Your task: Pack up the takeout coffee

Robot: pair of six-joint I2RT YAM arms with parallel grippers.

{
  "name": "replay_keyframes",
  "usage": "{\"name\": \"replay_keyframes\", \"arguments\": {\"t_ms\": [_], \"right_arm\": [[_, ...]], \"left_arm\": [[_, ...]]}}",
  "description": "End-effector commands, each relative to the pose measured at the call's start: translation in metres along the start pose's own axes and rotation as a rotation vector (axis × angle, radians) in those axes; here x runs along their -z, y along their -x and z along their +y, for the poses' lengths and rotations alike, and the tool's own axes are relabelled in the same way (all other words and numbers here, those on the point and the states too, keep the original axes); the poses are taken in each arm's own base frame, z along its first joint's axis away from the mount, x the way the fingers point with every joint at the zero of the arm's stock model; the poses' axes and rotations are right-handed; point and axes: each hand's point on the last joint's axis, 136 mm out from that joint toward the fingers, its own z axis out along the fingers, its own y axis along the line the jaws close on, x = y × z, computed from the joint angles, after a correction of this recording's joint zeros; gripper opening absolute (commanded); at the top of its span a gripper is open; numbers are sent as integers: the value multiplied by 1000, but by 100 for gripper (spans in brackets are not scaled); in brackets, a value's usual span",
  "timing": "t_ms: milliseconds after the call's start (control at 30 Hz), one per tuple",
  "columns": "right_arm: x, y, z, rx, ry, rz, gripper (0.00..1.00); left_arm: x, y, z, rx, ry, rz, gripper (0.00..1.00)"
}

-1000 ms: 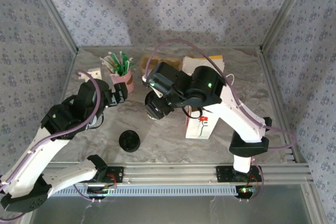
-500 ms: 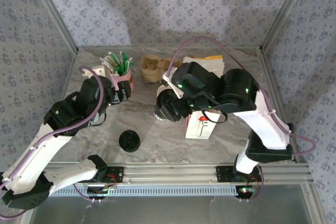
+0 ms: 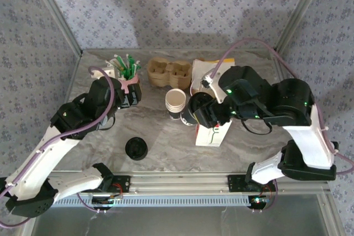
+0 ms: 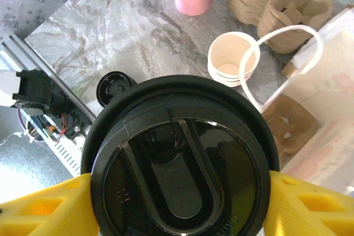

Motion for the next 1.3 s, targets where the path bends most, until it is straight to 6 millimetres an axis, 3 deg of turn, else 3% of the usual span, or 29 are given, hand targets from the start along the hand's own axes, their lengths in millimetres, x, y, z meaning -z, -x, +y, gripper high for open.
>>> {"name": "replay_keyframes", "arguments": {"t_ms": [0, 633, 1067, 1267], "right_arm": [[13, -46, -29, -17, -80, 158, 68], [12, -47, -94, -233, -248, 171, 68], [-27, -40, -130, -279, -465, 277, 68], [-47, -42, -136, -316, -509, 333, 68]], "left_arm": [[4, 12, -8, 27, -34, -23, 100], [-10, 10, -20, 8, -45, -11, 100], [-18, 1, -15, -4, -46, -31, 100], [-18, -1, -10, -11, -45, -49, 100]]}}
